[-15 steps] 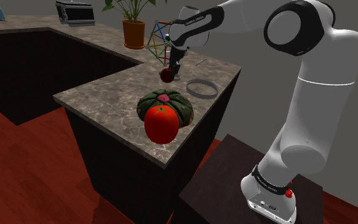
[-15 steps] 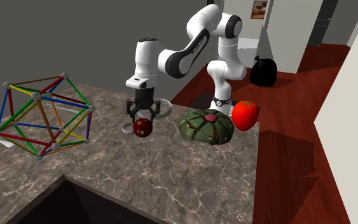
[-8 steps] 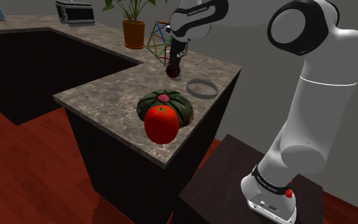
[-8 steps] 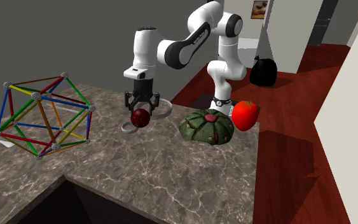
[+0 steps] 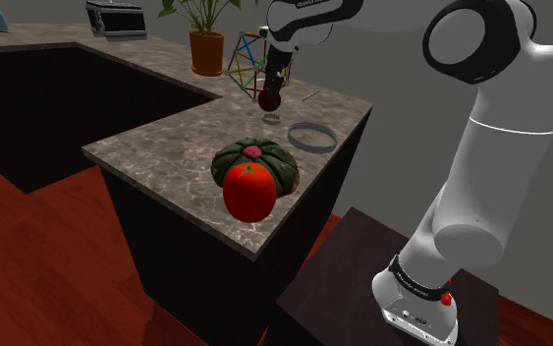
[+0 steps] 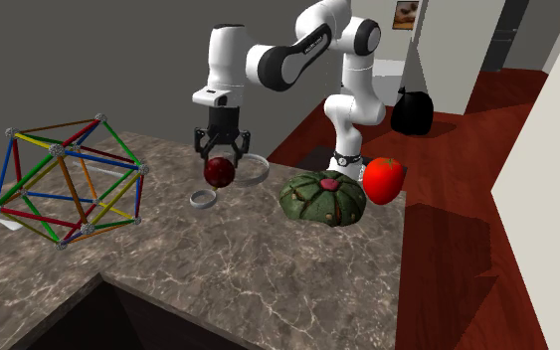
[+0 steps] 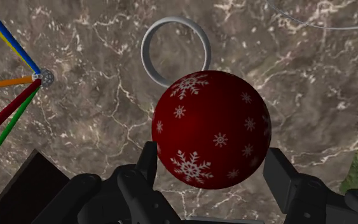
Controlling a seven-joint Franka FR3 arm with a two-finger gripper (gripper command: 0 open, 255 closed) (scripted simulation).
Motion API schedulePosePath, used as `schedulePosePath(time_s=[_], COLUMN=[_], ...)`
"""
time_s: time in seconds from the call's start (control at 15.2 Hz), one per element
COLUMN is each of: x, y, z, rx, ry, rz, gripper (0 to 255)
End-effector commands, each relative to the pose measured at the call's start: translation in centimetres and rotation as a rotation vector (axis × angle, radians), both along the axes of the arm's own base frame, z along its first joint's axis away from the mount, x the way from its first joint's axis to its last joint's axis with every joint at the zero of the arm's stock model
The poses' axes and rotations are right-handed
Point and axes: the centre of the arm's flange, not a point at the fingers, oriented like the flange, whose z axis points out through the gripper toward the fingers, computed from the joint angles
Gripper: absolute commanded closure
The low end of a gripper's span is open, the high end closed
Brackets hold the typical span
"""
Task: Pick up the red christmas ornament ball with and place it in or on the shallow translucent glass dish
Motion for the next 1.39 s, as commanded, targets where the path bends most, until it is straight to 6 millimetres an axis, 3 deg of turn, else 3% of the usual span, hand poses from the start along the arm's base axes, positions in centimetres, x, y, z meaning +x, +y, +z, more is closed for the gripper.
schedulePosePath(time_s=[0.0, 1.06, 1.32], x=[-1.7, -20.5, -20.5], y=[-1.0, -10.5, -10.5], z=[0.2, -0.4, -2.5], rx=[0.0, 0.0, 0.0], ry=[0.0, 0.0, 0.0], rz=[0.0, 0.0, 0.0], gripper=[255, 255, 255])
